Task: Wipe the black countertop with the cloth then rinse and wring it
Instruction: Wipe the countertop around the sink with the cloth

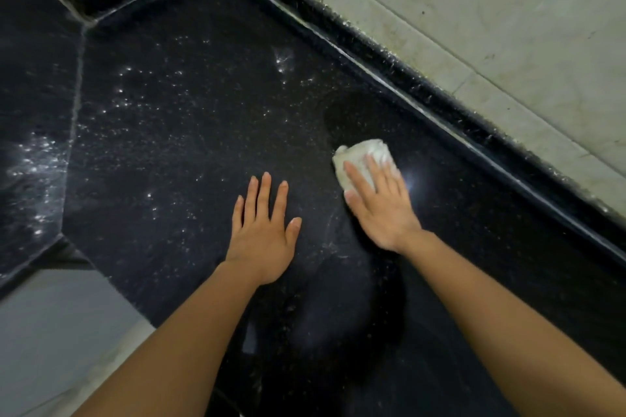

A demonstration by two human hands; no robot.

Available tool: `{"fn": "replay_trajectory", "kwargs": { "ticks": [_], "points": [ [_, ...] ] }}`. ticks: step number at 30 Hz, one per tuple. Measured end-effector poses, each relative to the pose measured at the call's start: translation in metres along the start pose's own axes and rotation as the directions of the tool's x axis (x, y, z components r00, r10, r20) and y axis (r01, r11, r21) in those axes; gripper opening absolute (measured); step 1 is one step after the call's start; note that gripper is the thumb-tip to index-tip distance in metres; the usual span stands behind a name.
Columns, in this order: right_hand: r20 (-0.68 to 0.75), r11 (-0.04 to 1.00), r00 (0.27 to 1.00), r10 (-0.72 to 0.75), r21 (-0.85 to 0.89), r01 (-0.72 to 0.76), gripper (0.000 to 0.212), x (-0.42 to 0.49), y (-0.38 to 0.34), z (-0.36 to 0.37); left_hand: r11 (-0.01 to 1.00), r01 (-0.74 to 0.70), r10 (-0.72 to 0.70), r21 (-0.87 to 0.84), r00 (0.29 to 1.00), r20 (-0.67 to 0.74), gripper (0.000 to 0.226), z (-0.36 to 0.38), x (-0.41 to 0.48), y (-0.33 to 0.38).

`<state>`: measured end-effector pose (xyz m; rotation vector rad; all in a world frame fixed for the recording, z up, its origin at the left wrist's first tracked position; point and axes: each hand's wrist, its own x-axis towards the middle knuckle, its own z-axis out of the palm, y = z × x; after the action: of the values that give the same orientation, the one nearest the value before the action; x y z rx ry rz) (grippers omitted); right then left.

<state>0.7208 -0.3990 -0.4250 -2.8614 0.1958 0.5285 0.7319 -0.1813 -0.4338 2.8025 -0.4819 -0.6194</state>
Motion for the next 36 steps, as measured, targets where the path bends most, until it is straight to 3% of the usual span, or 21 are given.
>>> {"fn": "replay_trajectory", "kwargs": {
  "ticks": [4,7,10,15,20,24,26,30,36],
  "points": [
    [0.059,0.980,0.980,-0.189,-0.046,0.192,0.053,-0.054,-0.025,0.025,0.982,-0.050,0.040,-0.183,0.998,-0.057,0.058,-0.003,-0.001,-0.004],
    [0.127,0.938,0.934,-0.333,-0.059,0.343,0.052,-0.084,-0.028,0.037,0.907,-0.155,0.098,-0.391,0.982,-0.163,0.052,-0.010,-0.012,-0.016],
    [0.159,0.922,0.920,-0.359,-0.089,0.376,0.050,-0.077,-0.018,0.027,0.911,-0.215,0.122,-0.352,0.955,-0.270,0.050,-0.010,-0.036,-0.041],
    [0.031,0.994,0.996,-0.079,-0.068,0.081,0.054,-0.004,-0.006,0.000,0.963,-0.019,-0.080,-0.268,0.932,-0.353,0.051,-0.007,-0.068,-0.101],
    [0.037,0.984,0.984,0.172,0.037,-0.173,0.055,0.061,-0.009,-0.023,0.944,0.127,-0.249,-0.305,0.879,-0.406,0.054,-0.009,-0.083,-0.129],
    [0.056,0.959,0.965,0.255,0.112,-0.259,0.056,0.074,-0.024,-0.026,0.933,0.197,-0.303,-0.300,0.881,-0.364,0.060,-0.001,-0.078,-0.131],
    [0.048,0.976,0.978,0.202,0.073,-0.205,0.056,0.065,-0.033,-0.021,0.931,0.217,-0.319,-0.293,0.874,-0.367,0.061,0.003,-0.076,-0.131],
    [0.083,0.997,0.996,-0.037,-0.070,0.043,0.056,0.018,-0.059,0.006,0.932,0.231,-0.328,-0.279,0.866,-0.378,0.062,0.004,-0.074,-0.132],
    [0.184,0.924,0.916,-0.357,-0.076,0.376,0.055,-0.042,-0.092,0.029,0.939,0.243,-0.324,-0.244,0.864,-0.386,0.059,0.005,-0.073,-0.132]
  ]
}}
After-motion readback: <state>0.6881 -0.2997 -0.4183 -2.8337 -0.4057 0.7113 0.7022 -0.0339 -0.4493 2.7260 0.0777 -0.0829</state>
